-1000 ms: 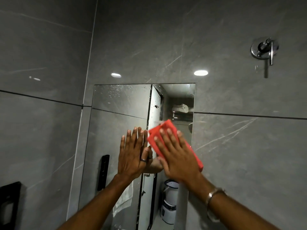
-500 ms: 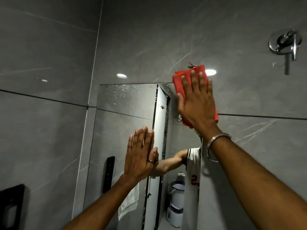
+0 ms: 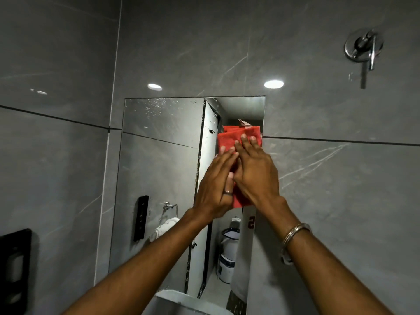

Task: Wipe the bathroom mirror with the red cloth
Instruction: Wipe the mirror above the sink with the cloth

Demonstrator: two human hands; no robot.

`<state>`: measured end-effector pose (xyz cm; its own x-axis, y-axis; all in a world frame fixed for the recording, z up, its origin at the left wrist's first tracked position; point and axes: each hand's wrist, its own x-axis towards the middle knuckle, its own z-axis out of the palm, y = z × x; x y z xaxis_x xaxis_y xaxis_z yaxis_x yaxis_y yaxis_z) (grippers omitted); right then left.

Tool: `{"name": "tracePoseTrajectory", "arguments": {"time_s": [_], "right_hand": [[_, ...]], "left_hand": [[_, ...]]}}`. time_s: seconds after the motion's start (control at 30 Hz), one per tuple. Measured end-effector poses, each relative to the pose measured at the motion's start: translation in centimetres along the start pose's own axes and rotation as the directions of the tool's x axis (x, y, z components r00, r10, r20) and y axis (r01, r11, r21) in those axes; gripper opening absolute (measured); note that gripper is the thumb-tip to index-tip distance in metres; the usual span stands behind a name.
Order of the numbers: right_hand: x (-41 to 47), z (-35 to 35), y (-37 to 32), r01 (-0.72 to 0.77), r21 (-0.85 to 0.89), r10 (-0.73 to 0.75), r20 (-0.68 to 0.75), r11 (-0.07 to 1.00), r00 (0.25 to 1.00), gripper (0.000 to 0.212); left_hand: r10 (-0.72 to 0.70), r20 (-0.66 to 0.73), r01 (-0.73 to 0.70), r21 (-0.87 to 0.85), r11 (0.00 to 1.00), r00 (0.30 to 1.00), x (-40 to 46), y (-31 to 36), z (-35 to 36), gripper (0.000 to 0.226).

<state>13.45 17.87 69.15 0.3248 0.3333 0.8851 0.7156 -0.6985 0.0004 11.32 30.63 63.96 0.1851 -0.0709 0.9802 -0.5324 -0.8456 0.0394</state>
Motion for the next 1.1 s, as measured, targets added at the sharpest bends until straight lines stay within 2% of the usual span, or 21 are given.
{"name": "tracePoseTrajectory", "arguments": {"time_s": [0.07, 0.13, 0.17, 0.27, 0.37, 0.47, 0.63, 0.73, 0.83, 0.97, 1.1], "right_hand": [[0.2, -2.0, 1.2, 0.043, 0.087, -0.045, 0.032, 0.995, 0.998, 0.058], [0.2, -3.3, 2.6, 0.089, 0.157, -0.098, 0.047, 0.984, 0.994, 0.057], [0.0, -3.6, 3.4, 0.112, 0.147, -0.114, 0.009, 0.983, 0.993, 0.054], [-0.5, -3.5, 6.7, 0.112, -0.1, -0.129, -0.183, 0.989, 0.975, 0.055], [-0.8, -2.5, 9.7, -0.008, -0.264, -0.051, -0.217, 0.965, 0.975, 0.065], [-1.0, -1.0, 11.8, -0.033, -0.377, -0.064, -0.241, 0.926, 0.968, 0.07], [-0.8, 0.1, 12.7, -0.019, -0.377, -0.107, -0.312, 0.926, 0.944, 0.071], [-0.8, 0.5, 13.1, -0.01, -0.372, -0.126, -0.34, 0.928, 0.932, 0.071], [-0.8, 0.9, 13.3, 0.0, -0.346, -0.13, -0.354, 0.938, 0.926, 0.072], [-1.6, 1.5, 13.6, 0.029, -0.338, -0.152, -0.346, 0.941, 0.926, 0.072], [-1.7, 1.7, 13.9, 0.045, -0.329, -0.167, -0.351, 0.943, 0.922, 0.073]], "left_hand": [[-0.14, 0.057, 0.144, -0.093, 0.985, 0.989, 1.3, 1.6, 0.9, 0.056], [-0.219, 0.051, 0.221, -0.022, 0.975, 0.974, 1.9, 2.0, 1.7, 0.061], [-0.221, 0.037, 0.219, 0.045, 0.975, 0.975, 2.0, 2.1, 2.3, 0.063], [-0.192, 0.014, 0.185, 0.212, 0.96, 0.981, 2.1, 2.5, 4.0, 0.072], [-0.238, -0.066, 0.247, 0.279, 0.928, 0.969, 3.7, 2.7, 5.3, 0.081], [-0.292, -0.132, 0.32, 0.323, 0.891, 0.947, 6.2, 2.7, 6.1, 0.081], [-0.205, -0.185, 0.27, 0.471, 0.84, 0.961, 8.5, 2.0, 6.2, 0.079], [-0.133, -0.194, 0.202, 0.395, 0.896, 0.972, 7.8, 1.8, 6.2, 0.075], [-0.137, -0.165, 0.187, 0.344, 0.92, 0.977, 4.9, 2.0, 7.0, 0.075], [-0.07, -0.102, 0.111, 0.48, 0.87, 0.992, 1.9, 1.6, 7.5, 0.071], [-0.08, -0.079, 0.11, 0.538, 0.835, 0.994, 4.1, 0.9, 7.0, 0.073]]}}
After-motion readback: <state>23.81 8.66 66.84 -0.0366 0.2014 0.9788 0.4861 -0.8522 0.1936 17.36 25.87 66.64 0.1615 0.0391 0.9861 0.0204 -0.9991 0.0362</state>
